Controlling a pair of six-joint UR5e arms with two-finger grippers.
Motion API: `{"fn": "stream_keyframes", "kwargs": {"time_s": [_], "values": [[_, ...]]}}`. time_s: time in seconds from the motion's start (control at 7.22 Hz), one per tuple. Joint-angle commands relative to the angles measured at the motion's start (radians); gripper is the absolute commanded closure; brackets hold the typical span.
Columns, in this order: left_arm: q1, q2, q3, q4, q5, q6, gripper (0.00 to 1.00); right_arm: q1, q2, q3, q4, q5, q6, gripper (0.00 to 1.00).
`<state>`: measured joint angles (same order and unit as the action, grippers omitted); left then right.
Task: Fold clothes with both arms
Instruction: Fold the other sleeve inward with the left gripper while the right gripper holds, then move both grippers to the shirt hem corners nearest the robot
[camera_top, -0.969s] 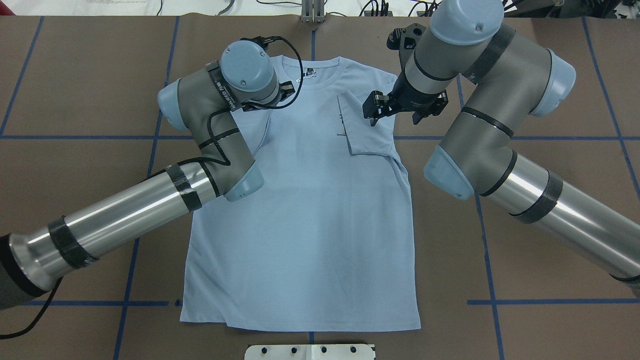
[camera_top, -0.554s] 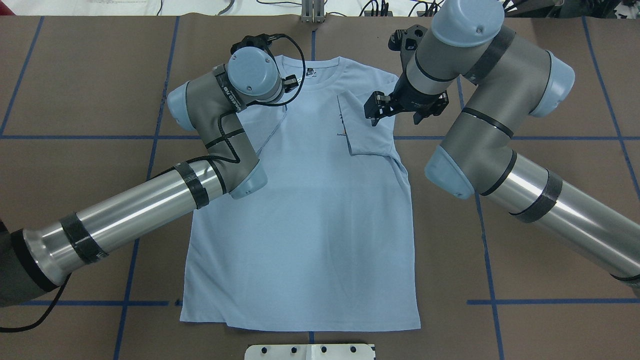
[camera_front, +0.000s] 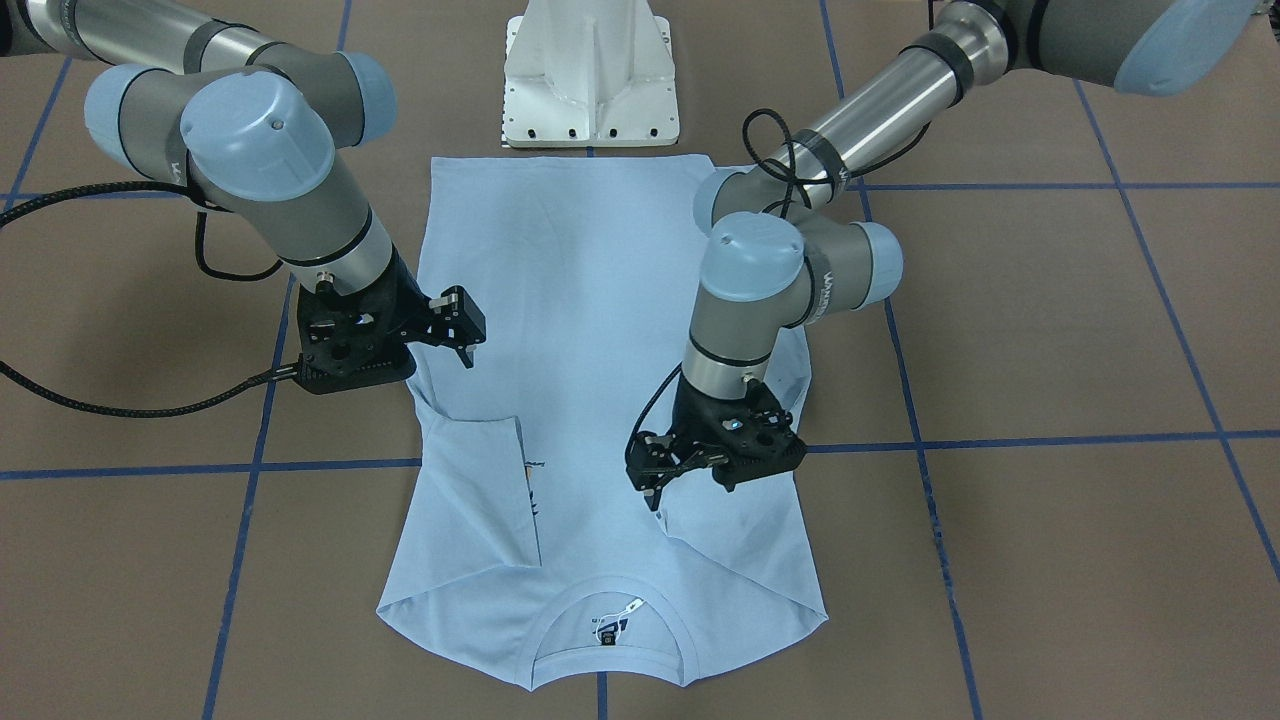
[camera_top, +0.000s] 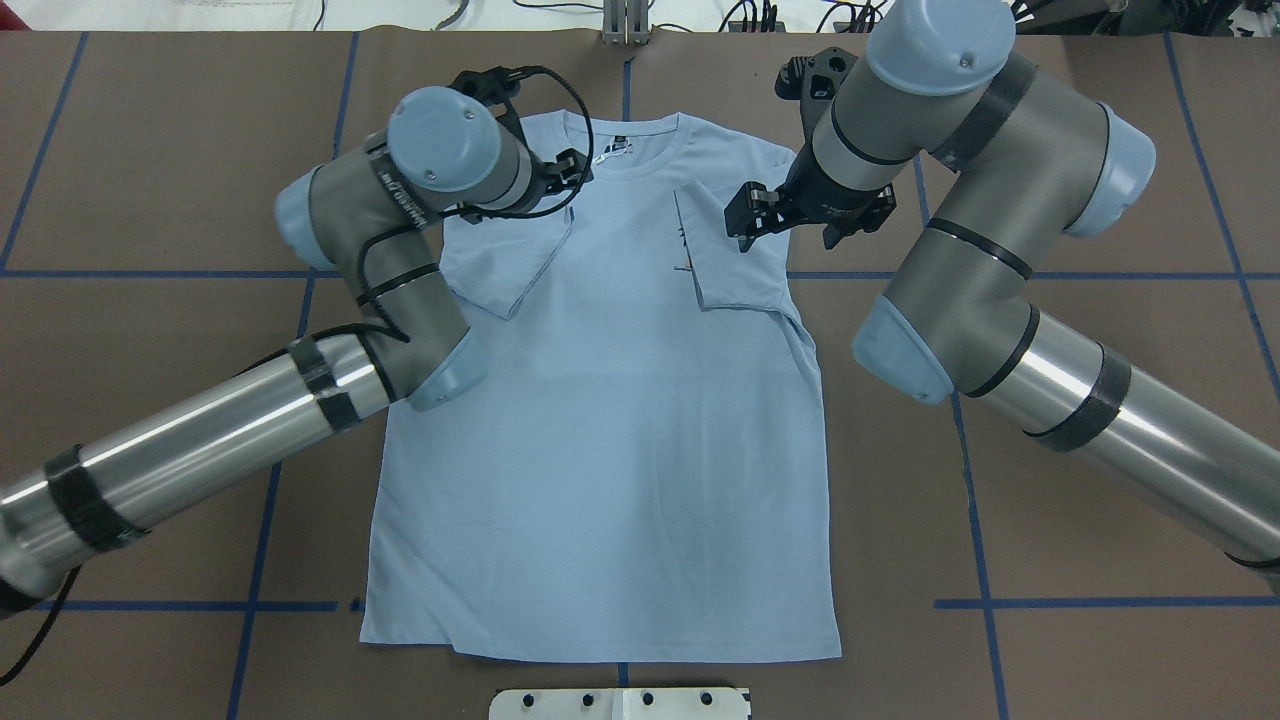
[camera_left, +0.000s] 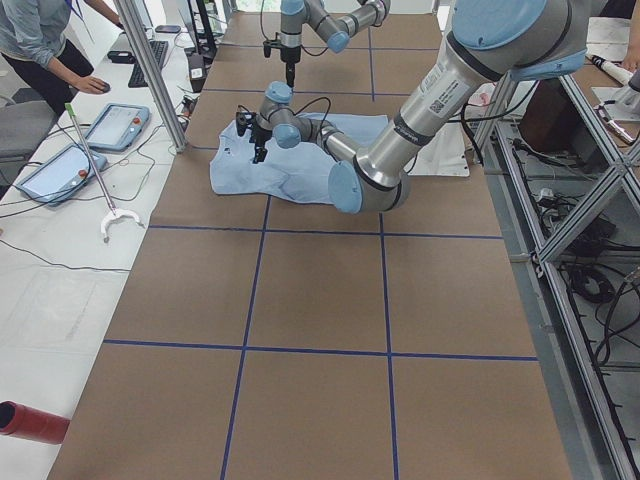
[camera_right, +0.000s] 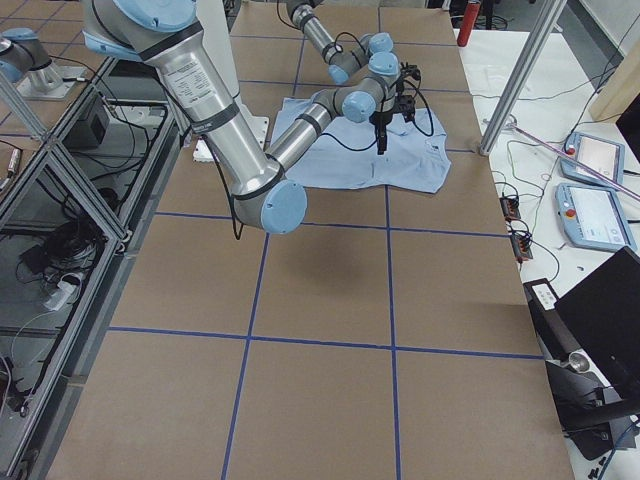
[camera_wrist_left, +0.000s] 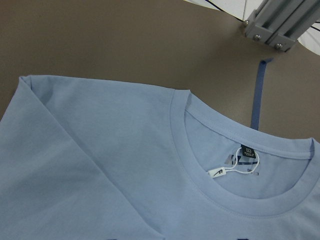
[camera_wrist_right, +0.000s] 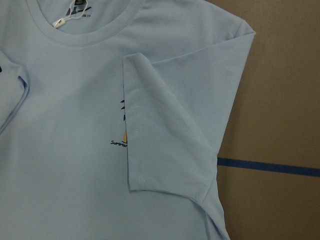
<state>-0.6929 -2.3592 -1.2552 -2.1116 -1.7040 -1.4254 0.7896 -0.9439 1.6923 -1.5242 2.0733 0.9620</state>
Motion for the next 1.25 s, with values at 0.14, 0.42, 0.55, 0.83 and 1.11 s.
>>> {"fn": "stream_keyframes", "kwargs": {"time_s": [0.14, 0.42, 0.55, 0.83, 1.11], "values": [[0.000, 0.228, -0.313, 0.186, -0.097, 0.162, 0.00, -0.135, -0.143, 0.201, 0.006, -0.103, 0.210, 0.00], [0.027, 0.477, -0.627, 0.199, -0.101, 0.166, 0.00, -0.304, -0.321, 0.355, 0.080, -0.229, 0.371, 0.00], [0.042, 0.538, -0.723, 0.225, -0.103, 0.165, 0.00, -0.417, -0.395, 0.392, 0.145, -0.343, 0.482, 0.00], [0.058, 0.564, -0.835, 0.338, -0.103, 0.164, 0.00, -0.614, -0.459, 0.405, 0.151, -0.484, 0.602, 0.00], [0.066, 0.563, -0.837, 0.341, -0.101, 0.163, 0.00, -0.676, -0.512, 0.402, 0.156, -0.484, 0.638, 0.01]]}}
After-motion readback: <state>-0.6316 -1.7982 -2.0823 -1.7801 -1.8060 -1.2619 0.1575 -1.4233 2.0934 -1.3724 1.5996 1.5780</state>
